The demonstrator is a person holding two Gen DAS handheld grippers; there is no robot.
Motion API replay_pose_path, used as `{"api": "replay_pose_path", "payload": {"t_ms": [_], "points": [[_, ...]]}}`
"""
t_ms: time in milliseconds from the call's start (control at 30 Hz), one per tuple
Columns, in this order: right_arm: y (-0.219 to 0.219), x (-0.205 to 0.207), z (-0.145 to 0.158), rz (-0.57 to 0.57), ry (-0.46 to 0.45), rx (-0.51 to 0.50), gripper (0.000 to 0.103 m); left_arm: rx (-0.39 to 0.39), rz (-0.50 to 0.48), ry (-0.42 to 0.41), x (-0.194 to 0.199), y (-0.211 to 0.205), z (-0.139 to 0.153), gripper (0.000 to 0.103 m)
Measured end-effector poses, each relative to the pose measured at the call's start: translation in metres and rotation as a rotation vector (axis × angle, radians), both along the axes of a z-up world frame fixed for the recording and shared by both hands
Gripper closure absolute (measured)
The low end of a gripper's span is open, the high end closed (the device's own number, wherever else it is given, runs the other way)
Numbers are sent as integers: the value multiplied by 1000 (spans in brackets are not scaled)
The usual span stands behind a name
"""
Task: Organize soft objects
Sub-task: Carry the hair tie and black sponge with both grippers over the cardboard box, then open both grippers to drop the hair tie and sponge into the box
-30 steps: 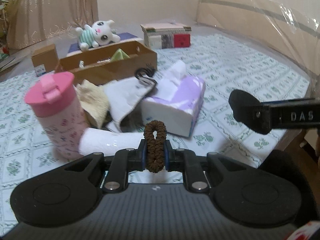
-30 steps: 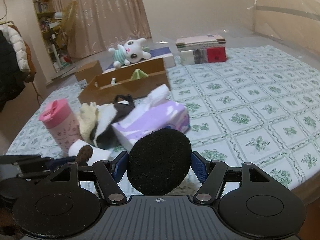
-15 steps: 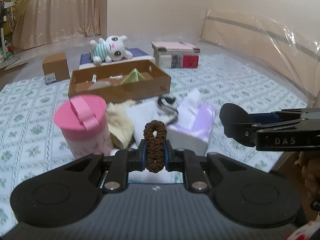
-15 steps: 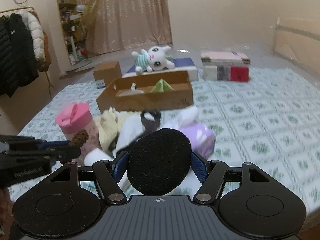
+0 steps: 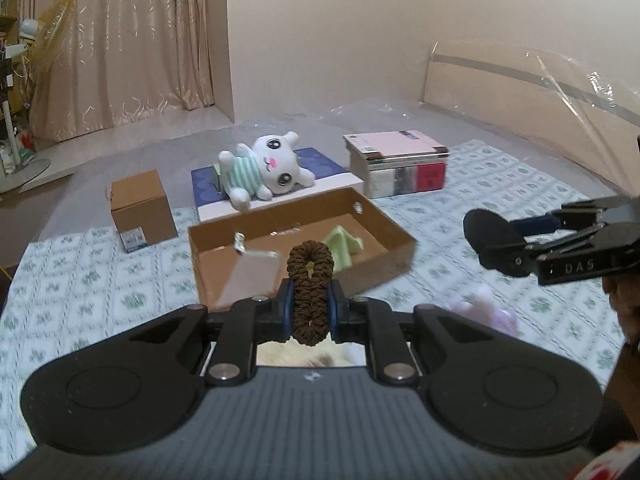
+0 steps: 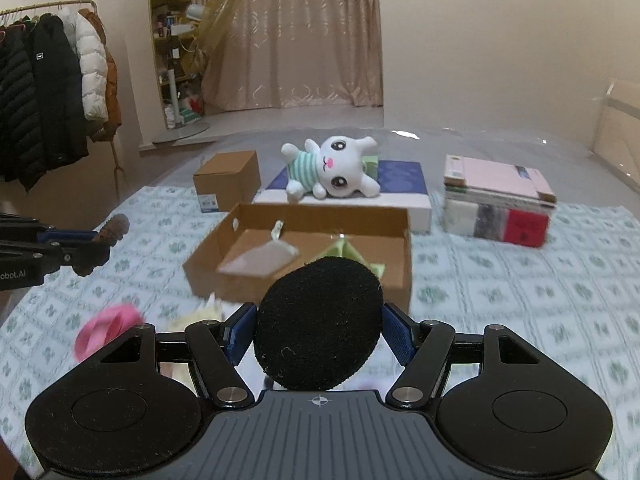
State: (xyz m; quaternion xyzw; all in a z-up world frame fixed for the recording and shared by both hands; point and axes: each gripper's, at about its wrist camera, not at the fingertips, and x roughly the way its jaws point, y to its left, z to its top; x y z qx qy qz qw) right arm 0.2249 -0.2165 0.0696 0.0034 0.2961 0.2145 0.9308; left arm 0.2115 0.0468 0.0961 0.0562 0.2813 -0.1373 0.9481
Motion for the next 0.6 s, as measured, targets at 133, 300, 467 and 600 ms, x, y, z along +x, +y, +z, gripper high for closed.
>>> {"api": "replay_pose_path", "payload": {"t_ms": [133,300,467,600], "points": [[11,55,-3,13,32,-17,36,28,12,31,48,10,-4,88],[15,117,-18,-23,113,14,36,-9,40,90,108,25,-21,88],[19,157,-30,-43,127,25,36,-11,42,139,152,27,-40,88],[24,177,-38,-41,127,26,36,-5,39,171,181,24,-56,88]]}}
